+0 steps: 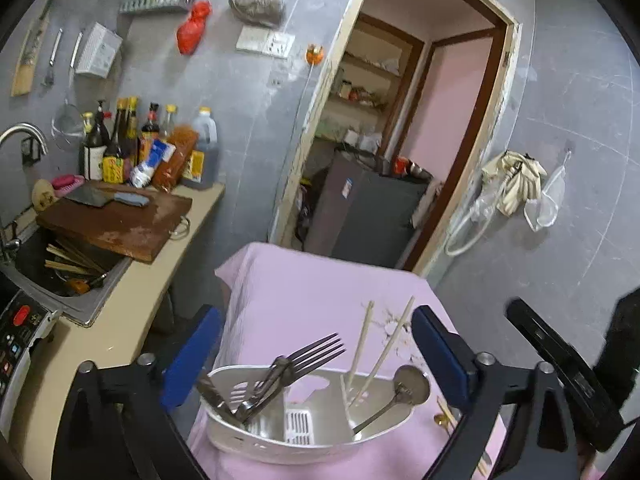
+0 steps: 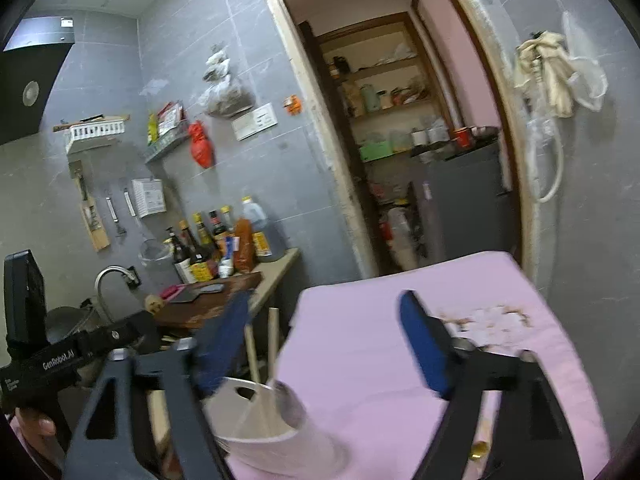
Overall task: Organize utensils
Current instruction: 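Carry tongs and chopstick to the white caddy and open both grippers, then move both grippers back over the gold spoon and steel spoon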
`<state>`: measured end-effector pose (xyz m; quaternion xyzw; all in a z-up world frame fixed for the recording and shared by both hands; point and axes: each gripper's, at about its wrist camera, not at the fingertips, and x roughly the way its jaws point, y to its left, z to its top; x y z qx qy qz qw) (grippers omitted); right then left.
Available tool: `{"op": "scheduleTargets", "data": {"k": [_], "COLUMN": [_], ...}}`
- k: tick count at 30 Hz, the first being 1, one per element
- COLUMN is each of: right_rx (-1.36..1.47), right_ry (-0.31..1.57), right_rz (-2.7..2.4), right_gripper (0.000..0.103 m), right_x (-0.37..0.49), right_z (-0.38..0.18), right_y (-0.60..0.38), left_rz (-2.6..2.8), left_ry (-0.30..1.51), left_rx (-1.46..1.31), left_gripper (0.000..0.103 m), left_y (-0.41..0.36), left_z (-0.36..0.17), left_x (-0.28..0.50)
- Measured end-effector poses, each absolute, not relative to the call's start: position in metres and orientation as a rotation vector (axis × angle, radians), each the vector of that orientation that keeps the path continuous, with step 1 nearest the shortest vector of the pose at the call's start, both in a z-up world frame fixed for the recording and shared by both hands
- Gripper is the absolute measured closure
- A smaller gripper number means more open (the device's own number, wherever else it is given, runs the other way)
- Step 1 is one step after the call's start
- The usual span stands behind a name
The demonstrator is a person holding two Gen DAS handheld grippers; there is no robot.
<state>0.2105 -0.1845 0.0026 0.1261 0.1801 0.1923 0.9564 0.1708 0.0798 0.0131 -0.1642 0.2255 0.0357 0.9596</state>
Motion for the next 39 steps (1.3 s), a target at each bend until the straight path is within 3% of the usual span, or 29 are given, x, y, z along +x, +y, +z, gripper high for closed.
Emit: {"op": "scheduleTargets", "data": {"k": [2, 5, 20, 39], "right_rx": [0.238, 0.216, 0.165, 0.168], "right_ry": [0.369, 0.375, 0.460, 0.736], "right_rz": [0.361, 0.310, 0.206, 0.403], "right_gripper": [0.018, 0.008, 0.007, 0.007], "right_x": [0.207, 0.201, 0.217, 0.289], "right_z": [0.005, 0.006, -0.011, -0.137], "right_y": [-0.196, -0.218, -0.320, -0.380], "left_rz": [0.096, 0.113, 0.018, 0.081], "left_ry": [0.435, 0.426, 0.531, 0.775], "left_rx": [-0.317, -0.278, -0.244, -0.430], "left_gripper": [0.001, 0.001, 0.001, 0.001], "left_y": [0.067, 0.047, -0.066, -0.126], "left_z": [0.013, 0.012, -0.014, -0.107], "left_x": [0.169, 0.171, 0.182, 0.217]}}
